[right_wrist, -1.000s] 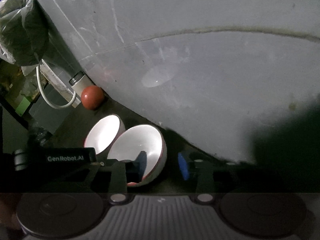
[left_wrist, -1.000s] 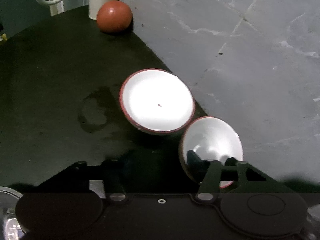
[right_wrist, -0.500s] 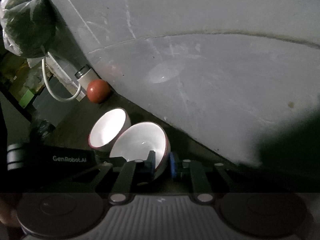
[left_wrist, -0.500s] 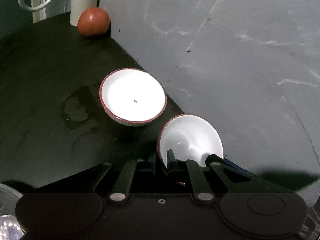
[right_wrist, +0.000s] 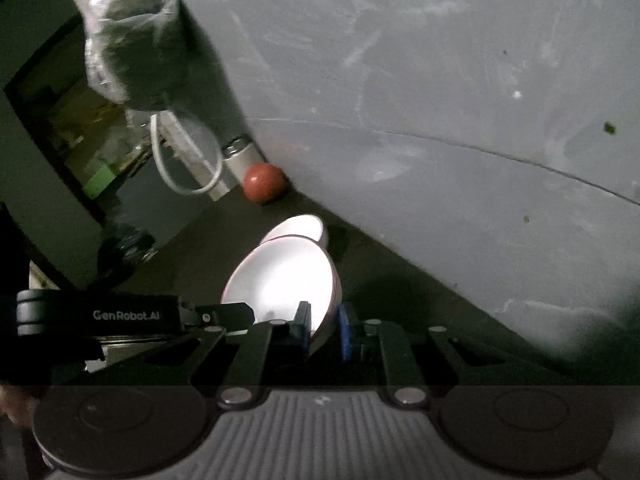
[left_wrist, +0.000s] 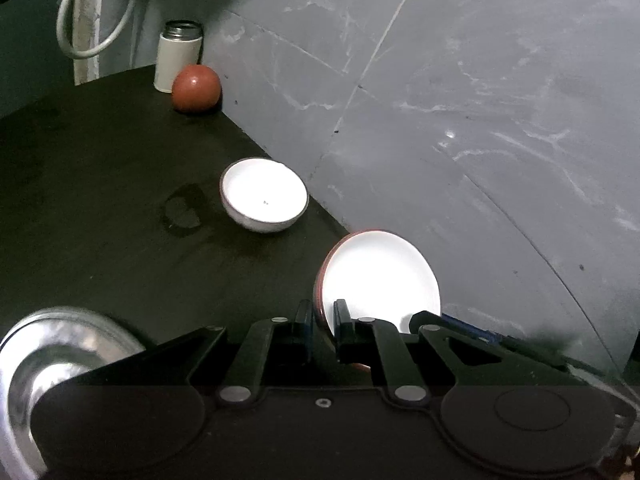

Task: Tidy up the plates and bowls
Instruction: 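Carry the white bowl with both tools over the steel bowl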

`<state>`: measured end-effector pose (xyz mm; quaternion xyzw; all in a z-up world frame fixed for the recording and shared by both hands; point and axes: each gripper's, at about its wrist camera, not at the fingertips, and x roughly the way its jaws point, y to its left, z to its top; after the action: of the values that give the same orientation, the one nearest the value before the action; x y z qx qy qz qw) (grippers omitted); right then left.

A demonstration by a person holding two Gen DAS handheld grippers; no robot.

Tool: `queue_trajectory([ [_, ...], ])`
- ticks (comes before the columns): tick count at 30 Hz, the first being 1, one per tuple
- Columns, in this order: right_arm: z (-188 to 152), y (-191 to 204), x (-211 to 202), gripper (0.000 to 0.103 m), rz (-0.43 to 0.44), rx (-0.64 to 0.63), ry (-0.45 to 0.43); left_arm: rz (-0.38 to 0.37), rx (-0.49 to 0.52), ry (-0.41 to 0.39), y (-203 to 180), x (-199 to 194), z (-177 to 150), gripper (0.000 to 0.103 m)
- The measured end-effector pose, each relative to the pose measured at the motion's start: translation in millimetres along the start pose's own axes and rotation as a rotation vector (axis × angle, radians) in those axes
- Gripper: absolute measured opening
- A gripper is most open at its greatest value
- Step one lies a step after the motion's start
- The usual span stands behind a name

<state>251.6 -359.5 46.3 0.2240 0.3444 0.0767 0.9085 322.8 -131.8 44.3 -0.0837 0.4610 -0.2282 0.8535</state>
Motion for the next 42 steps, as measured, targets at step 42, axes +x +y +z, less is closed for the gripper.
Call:
queue_trajectory([
  [42,-56,44,-29,0.017,0.030,-0.211,0.329,0.054,-0.119,0.176,27,-35,-87,0.012],
])
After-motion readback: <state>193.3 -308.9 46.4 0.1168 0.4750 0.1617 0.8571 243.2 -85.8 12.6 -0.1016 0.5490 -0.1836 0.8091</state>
